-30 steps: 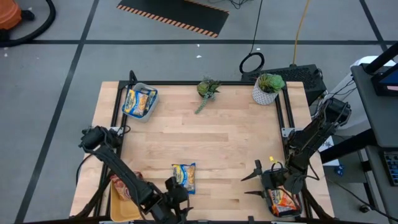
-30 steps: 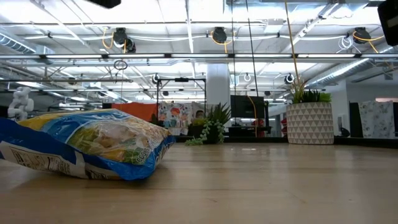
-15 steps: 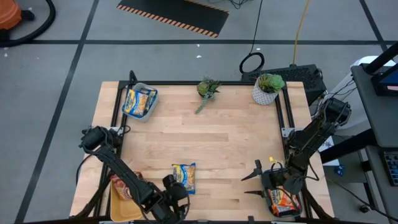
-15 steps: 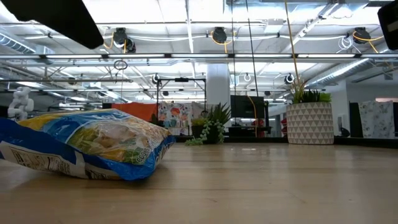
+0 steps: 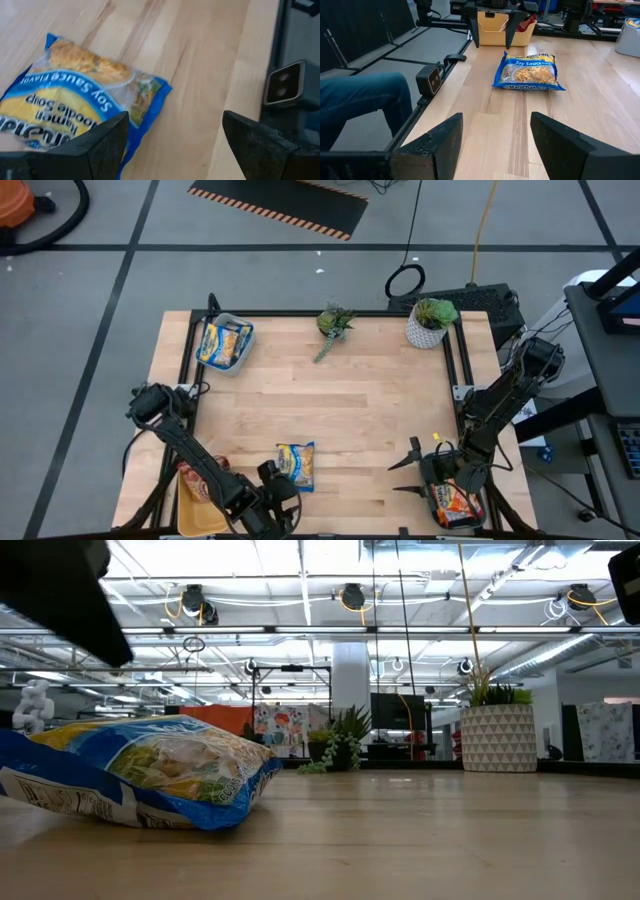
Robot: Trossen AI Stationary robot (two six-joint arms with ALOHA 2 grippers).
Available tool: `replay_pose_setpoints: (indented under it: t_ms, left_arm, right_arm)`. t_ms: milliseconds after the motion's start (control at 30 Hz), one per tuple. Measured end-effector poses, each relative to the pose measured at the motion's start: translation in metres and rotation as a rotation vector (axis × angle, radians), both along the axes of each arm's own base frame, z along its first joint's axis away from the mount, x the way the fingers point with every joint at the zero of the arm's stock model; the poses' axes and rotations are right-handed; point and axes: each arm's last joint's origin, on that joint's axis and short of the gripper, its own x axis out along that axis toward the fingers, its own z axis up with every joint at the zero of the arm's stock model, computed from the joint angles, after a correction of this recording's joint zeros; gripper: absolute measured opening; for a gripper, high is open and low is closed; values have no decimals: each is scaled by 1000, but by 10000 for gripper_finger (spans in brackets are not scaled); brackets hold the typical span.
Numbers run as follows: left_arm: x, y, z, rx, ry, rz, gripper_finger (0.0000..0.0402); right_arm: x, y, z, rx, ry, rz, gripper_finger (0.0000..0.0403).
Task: Sort Maruchan noodles
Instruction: Put the blue noodle pack into the gray bin
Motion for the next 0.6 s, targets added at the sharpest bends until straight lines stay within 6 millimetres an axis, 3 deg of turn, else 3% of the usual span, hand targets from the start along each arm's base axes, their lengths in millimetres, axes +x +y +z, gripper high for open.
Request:
replay_pose_setpoints:
  t_ms: [600]
  left_arm:
    - [-5, 2, -8, 15, 18, 0, 326]
  right_arm:
    - [0, 0, 0, 5, 1, -2, 226]
